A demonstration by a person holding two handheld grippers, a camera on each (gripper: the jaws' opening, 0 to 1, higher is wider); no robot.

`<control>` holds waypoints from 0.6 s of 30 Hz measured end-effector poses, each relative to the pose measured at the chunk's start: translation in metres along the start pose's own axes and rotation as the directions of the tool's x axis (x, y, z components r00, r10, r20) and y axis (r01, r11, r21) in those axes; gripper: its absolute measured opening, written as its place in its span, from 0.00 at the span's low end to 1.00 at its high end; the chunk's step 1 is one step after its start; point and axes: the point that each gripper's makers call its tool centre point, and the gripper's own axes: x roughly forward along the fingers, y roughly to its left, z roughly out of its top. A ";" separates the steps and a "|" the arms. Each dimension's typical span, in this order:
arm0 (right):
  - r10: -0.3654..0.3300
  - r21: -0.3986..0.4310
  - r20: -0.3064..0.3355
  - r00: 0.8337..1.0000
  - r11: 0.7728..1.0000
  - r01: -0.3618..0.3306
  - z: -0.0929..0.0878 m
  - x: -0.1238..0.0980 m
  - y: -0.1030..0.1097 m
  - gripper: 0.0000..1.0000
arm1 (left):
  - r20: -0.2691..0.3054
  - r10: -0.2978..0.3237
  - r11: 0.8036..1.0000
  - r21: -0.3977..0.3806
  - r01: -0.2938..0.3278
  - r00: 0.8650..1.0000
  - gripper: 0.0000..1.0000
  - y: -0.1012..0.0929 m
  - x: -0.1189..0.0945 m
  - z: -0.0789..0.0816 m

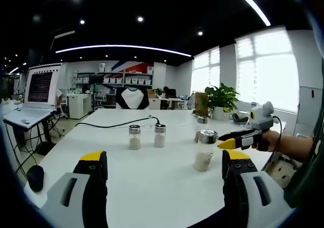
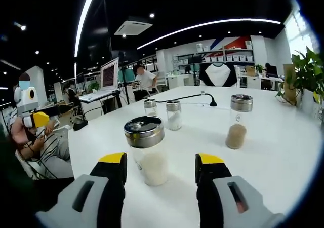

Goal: Rotate the seasoning bottle until the label or dispensing opening points toward the visible target arrow and the bottle remains upright within the marked orientation range

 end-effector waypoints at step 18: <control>-0.107 0.031 0.019 0.994 0.994 0.107 -0.007 -0.037 -0.027 0.55 | -0.006 -0.033 0.999 -0.013 0.033 0.999 0.99 -0.008 0.007 -0.003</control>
